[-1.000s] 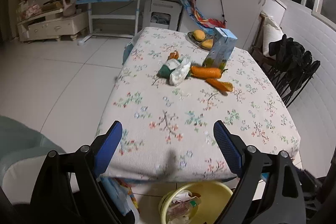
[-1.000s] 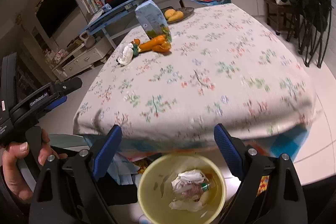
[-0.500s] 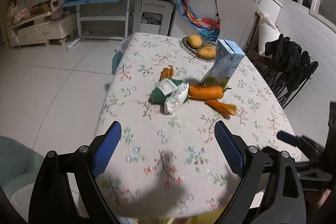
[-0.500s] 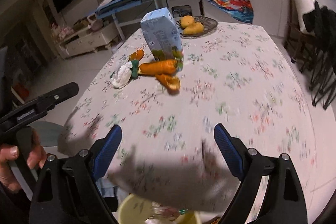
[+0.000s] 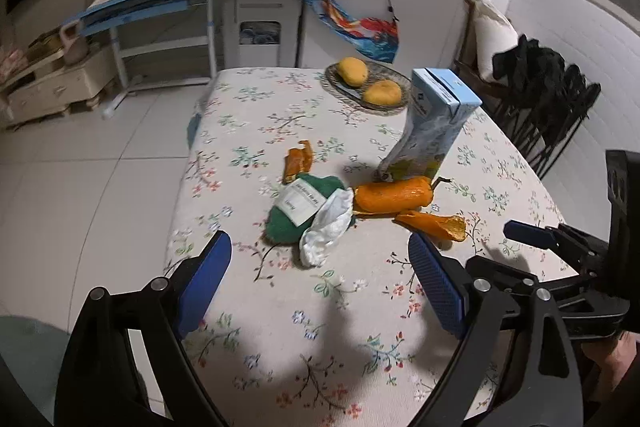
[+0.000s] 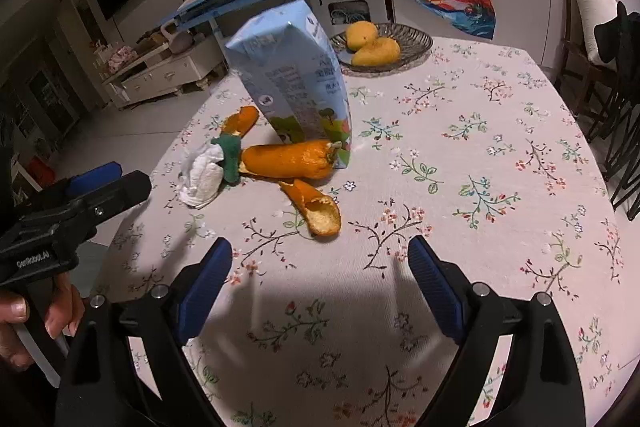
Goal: Collect trash
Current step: 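Move both grippers back toward the remaining items on the table, then grasp a white tissue with the left gripper while the right gripper grasps the orange peel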
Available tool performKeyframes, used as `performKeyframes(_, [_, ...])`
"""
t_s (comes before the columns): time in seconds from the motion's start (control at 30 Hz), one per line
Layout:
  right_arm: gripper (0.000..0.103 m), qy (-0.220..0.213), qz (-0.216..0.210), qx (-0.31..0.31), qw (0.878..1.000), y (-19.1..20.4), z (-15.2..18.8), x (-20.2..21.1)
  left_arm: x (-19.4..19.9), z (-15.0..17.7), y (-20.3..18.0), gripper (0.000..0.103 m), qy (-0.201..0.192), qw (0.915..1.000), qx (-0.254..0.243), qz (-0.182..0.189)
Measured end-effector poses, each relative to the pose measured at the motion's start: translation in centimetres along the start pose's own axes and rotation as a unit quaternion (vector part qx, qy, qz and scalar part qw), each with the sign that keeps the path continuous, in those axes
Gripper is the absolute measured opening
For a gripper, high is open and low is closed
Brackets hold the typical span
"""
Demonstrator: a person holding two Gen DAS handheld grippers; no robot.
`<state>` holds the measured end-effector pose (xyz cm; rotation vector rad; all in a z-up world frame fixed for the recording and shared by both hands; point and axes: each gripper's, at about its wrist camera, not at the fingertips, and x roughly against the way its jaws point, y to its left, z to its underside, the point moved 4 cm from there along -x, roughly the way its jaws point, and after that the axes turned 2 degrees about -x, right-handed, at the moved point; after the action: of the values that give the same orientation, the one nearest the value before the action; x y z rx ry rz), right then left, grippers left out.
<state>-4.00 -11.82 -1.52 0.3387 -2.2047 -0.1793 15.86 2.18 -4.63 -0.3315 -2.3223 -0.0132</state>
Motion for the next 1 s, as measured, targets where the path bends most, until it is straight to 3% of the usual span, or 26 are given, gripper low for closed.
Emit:
performKeyframes(0.13, [0.086,0.007,0.002,0.003,1.0,0.0,-0.2,-0.7,-0.8,-0.4,-0.5,0.087,0.004,0.9999,-0.013,0.009])
performKeyframes(0.53, [0.085,0.017,0.002,0.0,1.0,-0.5,-1.0,-2.5,-3.3,-0.8,-0.1,0.069,0.028,0.9994,-0.015,0.013])
performKeyframes(0.7, [0.081,0.018,-0.004,0.005,1.0,0.1,-1.1,-2.9,-4.1,-1.0,-0.1,0.068,0.032,0.9993,-0.012,0.014])
performKeyframes(0.93, [0.065,0.026,0.0,0.006,1.0,-0.2,-1.0,-3.3,-4.9,-1.1,-0.5,0.059,0.039,0.999,-0.02,0.007])
performKeyframes(1.0, [0.055,0.027,-0.002,0.005,1.0,-0.3,-1.1,-3.4,-5.1,-1.1,-0.4,0.055,0.042,0.999,-0.018,0.005])
